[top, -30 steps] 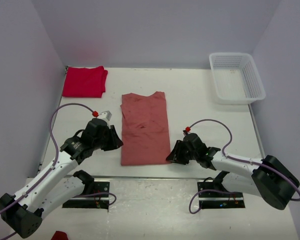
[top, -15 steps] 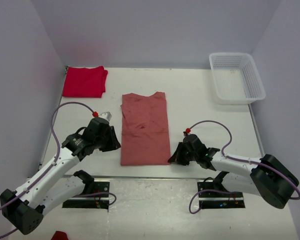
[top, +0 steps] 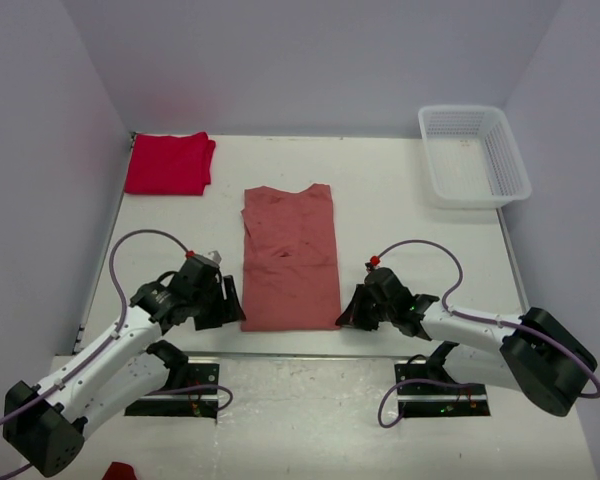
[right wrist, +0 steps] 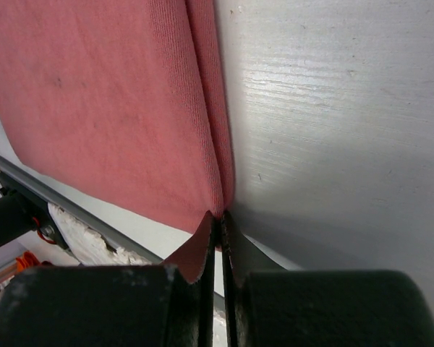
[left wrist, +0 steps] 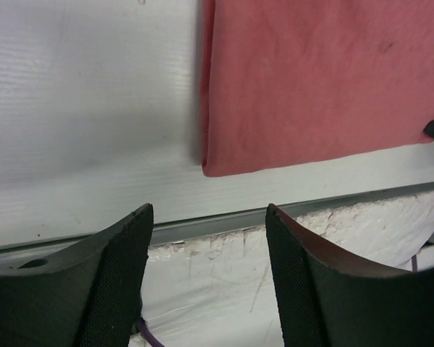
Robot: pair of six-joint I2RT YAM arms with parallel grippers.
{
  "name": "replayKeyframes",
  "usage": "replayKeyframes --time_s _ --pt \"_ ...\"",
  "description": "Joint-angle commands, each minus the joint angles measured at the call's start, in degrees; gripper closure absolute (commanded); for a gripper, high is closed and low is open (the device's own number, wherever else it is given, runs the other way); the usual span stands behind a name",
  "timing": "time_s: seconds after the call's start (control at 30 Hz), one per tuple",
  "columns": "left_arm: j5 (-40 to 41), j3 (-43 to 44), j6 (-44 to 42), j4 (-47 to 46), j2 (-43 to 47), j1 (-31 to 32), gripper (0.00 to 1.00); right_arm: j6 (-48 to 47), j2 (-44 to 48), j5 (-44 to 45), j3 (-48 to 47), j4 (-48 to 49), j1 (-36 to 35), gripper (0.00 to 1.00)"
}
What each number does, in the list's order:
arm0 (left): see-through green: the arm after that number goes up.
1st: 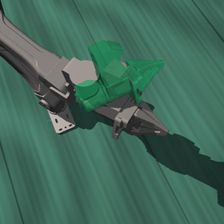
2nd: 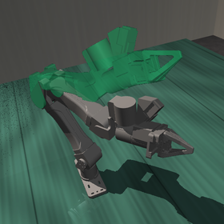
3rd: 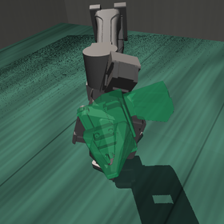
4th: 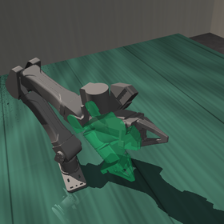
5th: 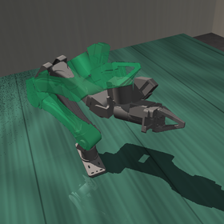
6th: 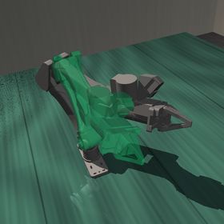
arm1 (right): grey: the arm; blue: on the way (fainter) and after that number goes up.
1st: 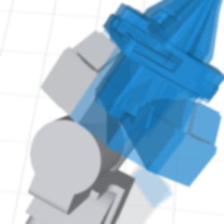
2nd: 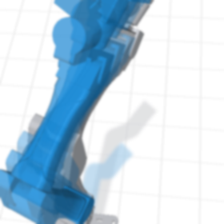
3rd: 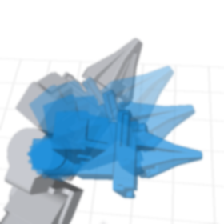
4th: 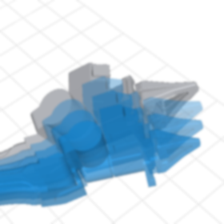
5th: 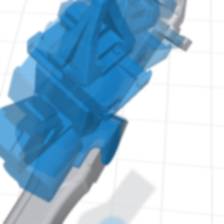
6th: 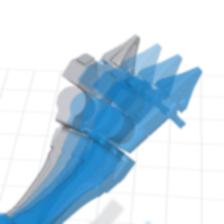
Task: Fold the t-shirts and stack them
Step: Grab one side of the 2/3 rectangular tshirt with both arms
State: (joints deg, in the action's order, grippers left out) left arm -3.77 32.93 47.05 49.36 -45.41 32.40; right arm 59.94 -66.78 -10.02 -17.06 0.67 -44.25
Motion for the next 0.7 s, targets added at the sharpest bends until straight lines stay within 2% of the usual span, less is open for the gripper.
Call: replayKeyframes --time_s 0.0,0.07,0.27,0.67 --pt "-6.1 -5.0 3.1 -4.3 0.9 0.4 0.36 -1.7 -0.1 1.3 1.4 -5.1 -0.6 1.00" --pt "-7.6 -7.6 3.9 -6.4 1.5 0.4 0.42 -1.7 0.3 1.4 1.4 -5.3 -0.6 1.00" --pt "-6.3 -9.4 3.8 -8.6 0.8 0.4 0.49 -1.6 0.6 1.2 1.8 -4.6 -0.6 1.00" --pt "-6.7 -12.5 4.7 -14.8 -1.6 0.3 0.51 -1.4 1.1 1.4 1.9 -5.1 -0.5 1.00"
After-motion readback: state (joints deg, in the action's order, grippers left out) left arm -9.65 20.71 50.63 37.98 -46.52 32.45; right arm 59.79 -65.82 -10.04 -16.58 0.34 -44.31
